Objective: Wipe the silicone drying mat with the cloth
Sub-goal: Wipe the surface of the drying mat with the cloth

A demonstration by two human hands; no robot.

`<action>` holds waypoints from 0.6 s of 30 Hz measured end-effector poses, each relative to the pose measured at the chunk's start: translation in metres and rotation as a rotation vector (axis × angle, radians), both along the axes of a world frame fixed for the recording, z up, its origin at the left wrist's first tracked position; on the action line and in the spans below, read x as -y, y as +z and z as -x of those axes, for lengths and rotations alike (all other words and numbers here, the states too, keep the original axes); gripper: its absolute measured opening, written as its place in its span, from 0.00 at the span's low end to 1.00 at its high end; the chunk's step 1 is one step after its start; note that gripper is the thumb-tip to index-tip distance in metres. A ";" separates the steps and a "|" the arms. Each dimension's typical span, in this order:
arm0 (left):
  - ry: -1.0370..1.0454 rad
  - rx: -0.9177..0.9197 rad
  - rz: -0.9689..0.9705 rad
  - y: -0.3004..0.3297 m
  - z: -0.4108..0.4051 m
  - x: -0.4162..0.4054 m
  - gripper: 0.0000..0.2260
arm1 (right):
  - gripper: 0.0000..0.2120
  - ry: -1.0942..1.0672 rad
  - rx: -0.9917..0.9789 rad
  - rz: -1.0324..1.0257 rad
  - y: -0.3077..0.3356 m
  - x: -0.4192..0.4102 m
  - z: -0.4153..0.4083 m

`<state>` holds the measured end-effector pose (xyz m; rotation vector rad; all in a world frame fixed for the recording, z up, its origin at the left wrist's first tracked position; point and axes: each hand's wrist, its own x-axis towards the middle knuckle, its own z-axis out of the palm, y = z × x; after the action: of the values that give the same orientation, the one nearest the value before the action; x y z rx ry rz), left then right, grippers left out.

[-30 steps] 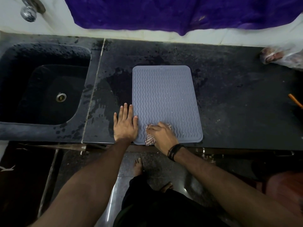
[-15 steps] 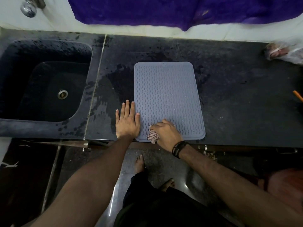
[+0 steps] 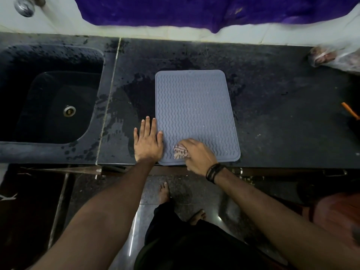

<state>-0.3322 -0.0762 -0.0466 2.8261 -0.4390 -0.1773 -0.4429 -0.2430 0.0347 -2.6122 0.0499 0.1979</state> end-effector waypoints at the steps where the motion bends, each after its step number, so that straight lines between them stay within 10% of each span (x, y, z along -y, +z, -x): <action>1: 0.000 0.003 -0.009 0.000 0.001 0.000 0.27 | 0.21 -0.003 -0.030 0.014 0.000 0.000 -0.006; 18: 0.007 0.007 -0.006 -0.002 -0.001 0.000 0.27 | 0.05 -0.070 -0.060 -0.104 0.007 0.004 -0.028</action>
<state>-0.3316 -0.0758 -0.0491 2.8348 -0.4308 -0.1678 -0.4153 -0.2466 0.0421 -2.4961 0.1479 0.2468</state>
